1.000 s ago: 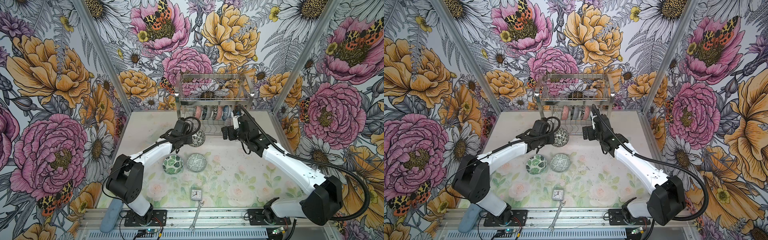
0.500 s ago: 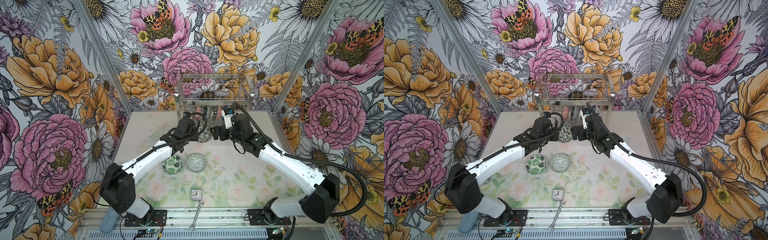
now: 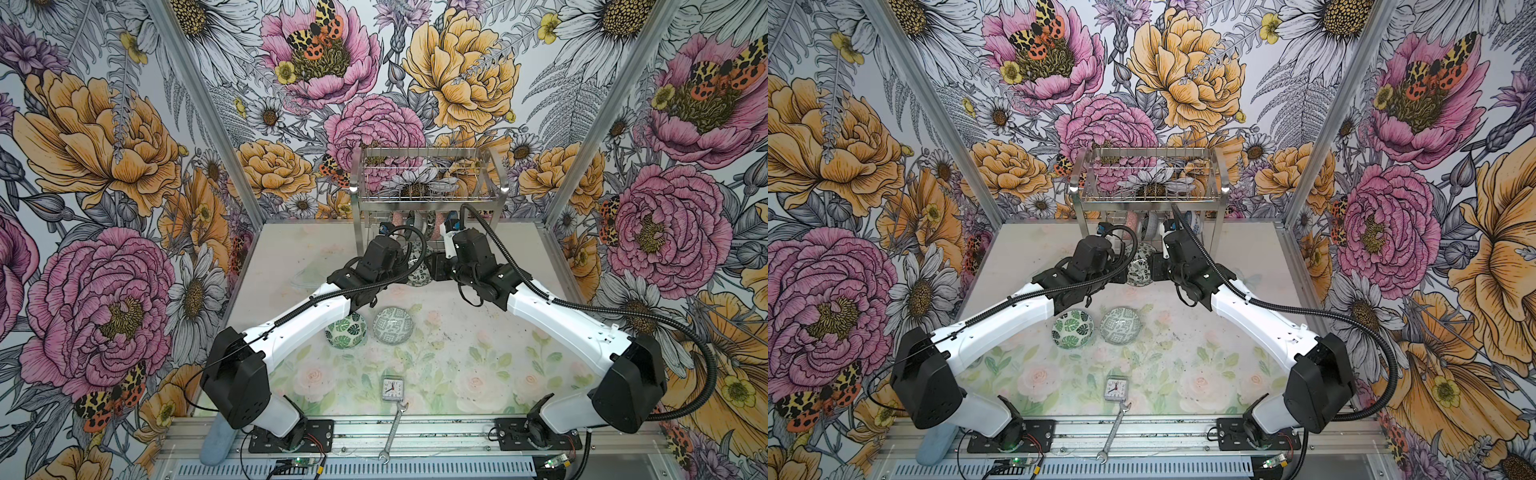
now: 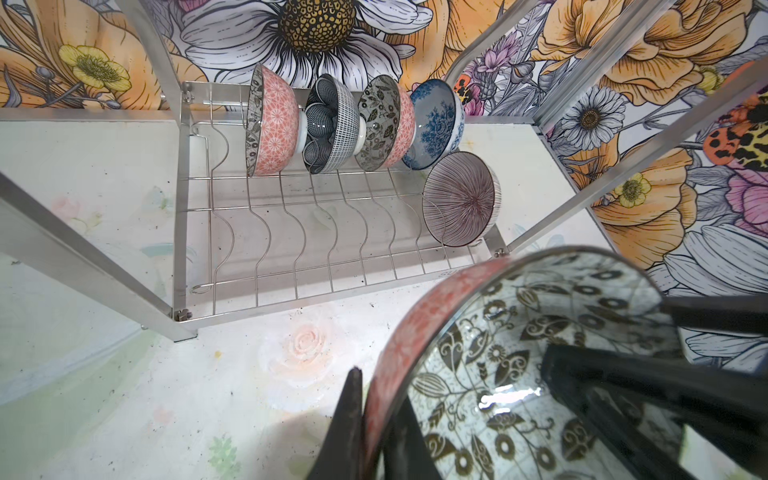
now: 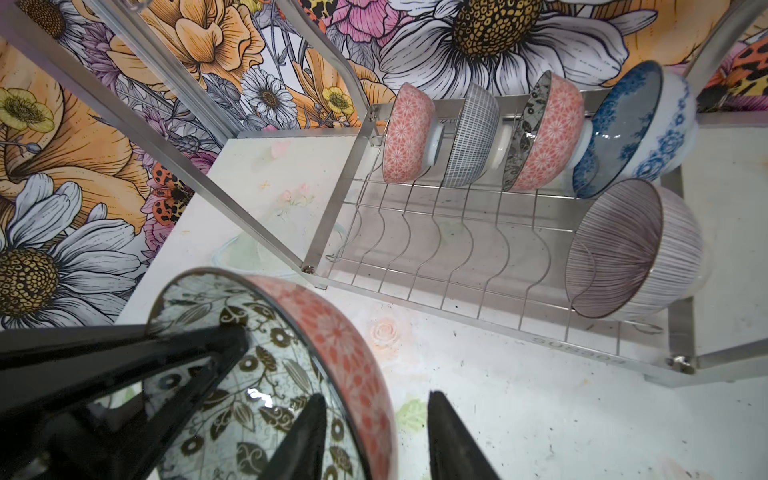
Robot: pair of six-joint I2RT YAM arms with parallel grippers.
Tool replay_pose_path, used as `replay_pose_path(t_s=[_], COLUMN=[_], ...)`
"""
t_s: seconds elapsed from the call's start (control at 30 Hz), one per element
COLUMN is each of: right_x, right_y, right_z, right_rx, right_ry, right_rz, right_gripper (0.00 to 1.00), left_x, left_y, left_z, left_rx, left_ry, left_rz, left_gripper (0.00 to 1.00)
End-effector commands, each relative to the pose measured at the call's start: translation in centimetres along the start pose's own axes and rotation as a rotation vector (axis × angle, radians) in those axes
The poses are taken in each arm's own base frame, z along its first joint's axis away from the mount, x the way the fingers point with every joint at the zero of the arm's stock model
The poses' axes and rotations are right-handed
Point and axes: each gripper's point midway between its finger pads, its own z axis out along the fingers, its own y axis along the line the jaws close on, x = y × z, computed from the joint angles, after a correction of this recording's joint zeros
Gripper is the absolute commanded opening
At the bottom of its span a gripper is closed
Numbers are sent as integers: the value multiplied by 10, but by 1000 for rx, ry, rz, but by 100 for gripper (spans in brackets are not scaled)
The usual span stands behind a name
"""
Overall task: Load the bowls into the dish rack
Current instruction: 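Lift the black-leaf bowl toward the right gripper while right gripper grasps it, then carry the black-leaf bowl into the rack with right gripper while left gripper draws back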
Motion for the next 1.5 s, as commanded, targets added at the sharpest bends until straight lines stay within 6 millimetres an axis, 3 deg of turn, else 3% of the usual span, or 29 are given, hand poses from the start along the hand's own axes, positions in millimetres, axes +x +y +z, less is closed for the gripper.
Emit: replay_pose_path(t_s=[0.0,0.2,0.33,0.37,0.47,0.5,0.53,0.73,0.87,1.0,1.17,1.47], right_x=[-14,-13,-14,-15,-18,-20,-21,-24,-25,-37,-50,-63], right_y=[10,8,8,6,-3,-7,-10,-36,-61,-69,-75,-91], right_z=[1,1,-1,-1,-4,-5,-6,-5,6,9,19,60], right_rx=[-32,-26,-18,-7,43,64,87,322,516,621,752,954], right_ry=[-34,-34,-41,-47,-69,-79,-85,-127,-117,-147,-165,-211], right_rz=[19,20,13,9,-12,-23,-33,-180,-311,-411,-548,-695], right_gripper=[27,1,0,0,0,0,0,0,0,0,0,0], left_x=[-46,-48,-47,-47,-46,-47,-48,-42,-33,-25,-18,-13], left_y=[-13,-14,-15,-14,-7,-2,3,52,83,105,122,130], left_z=[-27,-30,-31,-32,-37,-41,-46,-70,-83,-96,-105,-104], left_rx=[42,48,52,52,22,2,-18,-119,-161,-197,-213,-225], left_ry=[-150,-159,-156,-155,-151,-150,-151,-103,-88,-83,-85,-75], left_rz=[-22,-19,-13,-11,9,18,28,44,25,8,-11,-20], left_gripper=[0,0,0,13,76,91,98,99,99,99,99,99])
